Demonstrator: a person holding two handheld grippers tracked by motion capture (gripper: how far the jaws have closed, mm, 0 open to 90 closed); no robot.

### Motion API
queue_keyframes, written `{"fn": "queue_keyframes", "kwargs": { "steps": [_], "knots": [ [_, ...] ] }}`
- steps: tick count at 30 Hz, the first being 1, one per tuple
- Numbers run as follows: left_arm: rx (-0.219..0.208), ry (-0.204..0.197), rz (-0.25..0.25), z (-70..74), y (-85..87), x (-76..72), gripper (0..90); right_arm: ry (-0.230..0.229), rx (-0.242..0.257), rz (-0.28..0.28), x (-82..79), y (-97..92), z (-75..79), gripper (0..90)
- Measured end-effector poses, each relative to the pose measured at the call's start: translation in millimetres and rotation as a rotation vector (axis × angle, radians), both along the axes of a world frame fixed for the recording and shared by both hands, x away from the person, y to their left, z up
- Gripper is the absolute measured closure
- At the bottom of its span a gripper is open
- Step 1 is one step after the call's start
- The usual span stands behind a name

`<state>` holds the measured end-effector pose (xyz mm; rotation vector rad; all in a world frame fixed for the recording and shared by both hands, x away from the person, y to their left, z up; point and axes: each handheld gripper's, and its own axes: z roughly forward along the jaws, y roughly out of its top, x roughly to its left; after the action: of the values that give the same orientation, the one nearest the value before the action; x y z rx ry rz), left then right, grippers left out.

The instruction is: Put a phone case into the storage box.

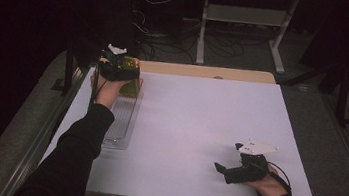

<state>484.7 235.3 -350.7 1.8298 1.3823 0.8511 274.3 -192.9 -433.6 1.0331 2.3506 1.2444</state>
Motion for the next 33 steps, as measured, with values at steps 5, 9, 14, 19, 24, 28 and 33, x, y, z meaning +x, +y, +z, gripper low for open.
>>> {"fn": "queue_keyframes", "kwargs": {
  "steps": [5, 9, 14, 19, 24, 28, 33],
  "knots": [
    [0.020, 0.021, 0.011, -11.1, -2.0, 2.1, 12.2, -0.001, 0.002, 0.002, 0.1, -0.3, 0.1, 0.0],
    [0.036, 0.015, 0.022, -18.4, -4.9, 3.3, 11.9, -0.013, -0.002, 0.005, 0.4, -0.3, 0.2, 0.0],
    [0.050, 0.028, 0.029, -27.9, -5.7, 5.0, 11.4, -0.013, 0.000, 0.003, 0.1, -0.9, 0.8, 0.0],
    [0.041, 0.010, 0.026, -29.5, -4.9, 5.5, 10.5, -0.015, 0.000, 0.005, -0.1, -0.8, 0.8, 0.0],
    [0.009, 0.000, 0.028, -29.0, -3.6, 6.5, 2.2, -0.016, 0.000, 0.006, -0.1, -0.4, 0.9, 0.0],
    [-0.023, -0.001, 0.022, -29.2, -0.8, 7.0, 0.0, -0.015, 0.000, 0.008, -0.1, -0.4, 0.8, 0.0],
    [-0.046, -0.010, 0.009, -23.0, 4.3, 4.6, 0.0, -0.013, -0.001, 0.009, -0.3, 0.1, 0.6, 0.0]
  ]
}}
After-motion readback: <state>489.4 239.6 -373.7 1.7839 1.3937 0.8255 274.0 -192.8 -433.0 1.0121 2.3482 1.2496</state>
